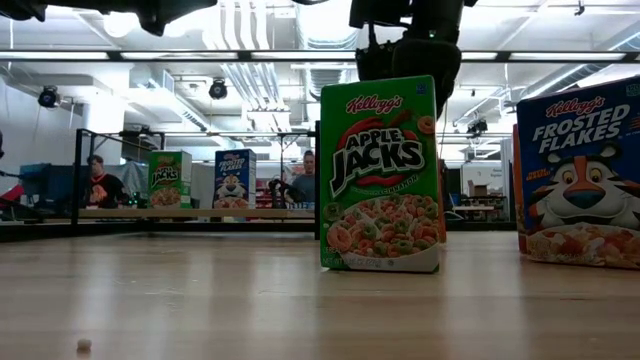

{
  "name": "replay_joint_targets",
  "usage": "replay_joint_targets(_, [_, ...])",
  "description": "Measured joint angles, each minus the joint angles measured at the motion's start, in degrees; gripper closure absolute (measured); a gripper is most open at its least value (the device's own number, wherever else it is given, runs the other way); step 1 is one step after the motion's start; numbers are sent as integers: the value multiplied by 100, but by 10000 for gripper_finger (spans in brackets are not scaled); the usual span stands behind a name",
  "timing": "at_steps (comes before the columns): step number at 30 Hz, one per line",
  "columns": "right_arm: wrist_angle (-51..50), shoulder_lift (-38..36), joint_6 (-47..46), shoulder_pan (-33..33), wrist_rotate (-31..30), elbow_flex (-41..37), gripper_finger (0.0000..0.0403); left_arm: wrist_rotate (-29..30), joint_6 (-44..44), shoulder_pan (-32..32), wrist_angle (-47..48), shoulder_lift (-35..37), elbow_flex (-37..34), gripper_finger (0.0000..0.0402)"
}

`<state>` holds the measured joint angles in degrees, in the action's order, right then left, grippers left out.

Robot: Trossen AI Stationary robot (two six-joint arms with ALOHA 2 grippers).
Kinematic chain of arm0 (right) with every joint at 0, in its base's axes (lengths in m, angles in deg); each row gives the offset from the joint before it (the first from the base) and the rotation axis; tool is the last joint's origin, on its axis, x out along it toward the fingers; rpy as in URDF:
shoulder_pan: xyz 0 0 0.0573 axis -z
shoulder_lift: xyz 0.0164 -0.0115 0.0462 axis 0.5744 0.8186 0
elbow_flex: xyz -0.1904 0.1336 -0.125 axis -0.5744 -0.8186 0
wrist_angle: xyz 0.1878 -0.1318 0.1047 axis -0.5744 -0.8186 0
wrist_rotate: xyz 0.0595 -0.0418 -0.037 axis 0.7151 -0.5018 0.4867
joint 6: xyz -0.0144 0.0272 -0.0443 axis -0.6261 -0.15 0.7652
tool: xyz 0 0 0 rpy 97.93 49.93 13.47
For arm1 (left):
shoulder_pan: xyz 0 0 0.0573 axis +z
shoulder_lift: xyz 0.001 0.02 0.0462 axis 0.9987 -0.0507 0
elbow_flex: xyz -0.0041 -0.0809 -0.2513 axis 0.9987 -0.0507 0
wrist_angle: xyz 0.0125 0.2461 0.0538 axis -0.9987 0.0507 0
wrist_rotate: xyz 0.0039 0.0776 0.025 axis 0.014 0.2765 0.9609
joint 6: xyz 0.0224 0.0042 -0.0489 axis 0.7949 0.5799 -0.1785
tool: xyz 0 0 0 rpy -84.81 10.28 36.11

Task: Stack cereal on shelf
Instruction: Put the top left orange cereal box on the shelf

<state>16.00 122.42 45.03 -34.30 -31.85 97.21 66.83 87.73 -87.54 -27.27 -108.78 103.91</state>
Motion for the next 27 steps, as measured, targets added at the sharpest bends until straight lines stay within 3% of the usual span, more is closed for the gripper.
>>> replay_joint_targets(20, [-268, -46, 88, -13, 212, 1524, 227, 0, -82, 0, 37, 57, 0, 401])
replay_joint_targets(27, [154, -40, 288, 1, 148, 2224, 227, 0, -82, 0, 45, 313, 0, 401])
